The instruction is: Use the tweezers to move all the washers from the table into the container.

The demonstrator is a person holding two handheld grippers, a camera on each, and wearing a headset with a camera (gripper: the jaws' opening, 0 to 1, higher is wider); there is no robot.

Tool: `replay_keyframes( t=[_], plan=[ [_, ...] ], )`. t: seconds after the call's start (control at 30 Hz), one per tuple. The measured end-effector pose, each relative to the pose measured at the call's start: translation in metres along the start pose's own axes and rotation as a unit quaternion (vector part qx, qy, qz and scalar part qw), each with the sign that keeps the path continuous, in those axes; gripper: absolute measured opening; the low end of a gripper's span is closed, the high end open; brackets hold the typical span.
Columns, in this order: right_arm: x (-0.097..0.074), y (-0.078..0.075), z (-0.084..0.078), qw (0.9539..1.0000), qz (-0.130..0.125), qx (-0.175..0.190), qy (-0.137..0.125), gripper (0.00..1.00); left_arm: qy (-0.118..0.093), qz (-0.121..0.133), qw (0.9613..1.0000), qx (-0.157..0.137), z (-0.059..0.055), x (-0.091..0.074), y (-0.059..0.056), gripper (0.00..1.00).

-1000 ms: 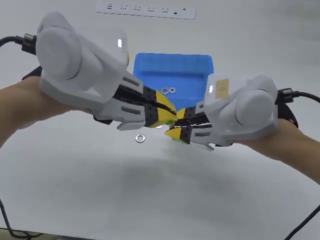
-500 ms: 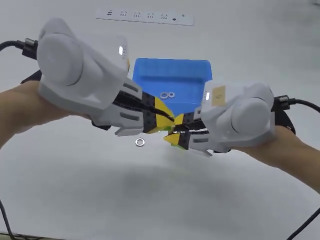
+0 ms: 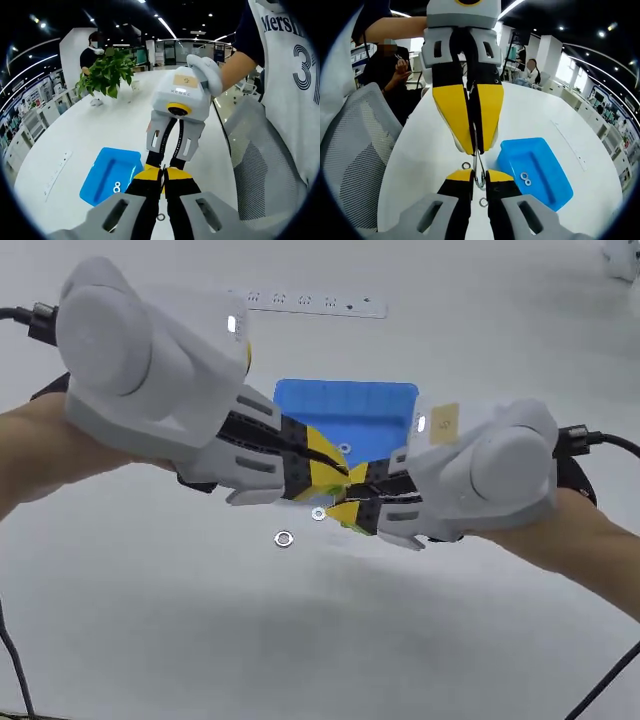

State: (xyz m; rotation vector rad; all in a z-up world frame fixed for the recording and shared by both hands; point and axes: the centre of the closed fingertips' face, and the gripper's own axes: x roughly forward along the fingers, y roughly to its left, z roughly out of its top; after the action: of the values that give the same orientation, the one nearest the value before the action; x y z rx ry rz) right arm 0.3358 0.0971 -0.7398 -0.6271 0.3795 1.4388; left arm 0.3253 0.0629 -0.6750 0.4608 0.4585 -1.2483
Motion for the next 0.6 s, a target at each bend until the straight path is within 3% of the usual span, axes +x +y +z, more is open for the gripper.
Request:
replay_keyframes(
  t=[0.43,0.6],
  plan=[
    [-0.014,-0.02,0.025,0.9993,-0.02,-0.03,-0.011,0.1,-0.014,0.018,0.9994,0.028,0.024,-0.017,0.015,0.06],
    [-0.015,-0.028,0.032,0.9987,-0.025,-0.042,-0.01,0.1,-0.016,0.022,0.9989,0.038,0.026,-0.018,0.022,0.06]
  ],
)
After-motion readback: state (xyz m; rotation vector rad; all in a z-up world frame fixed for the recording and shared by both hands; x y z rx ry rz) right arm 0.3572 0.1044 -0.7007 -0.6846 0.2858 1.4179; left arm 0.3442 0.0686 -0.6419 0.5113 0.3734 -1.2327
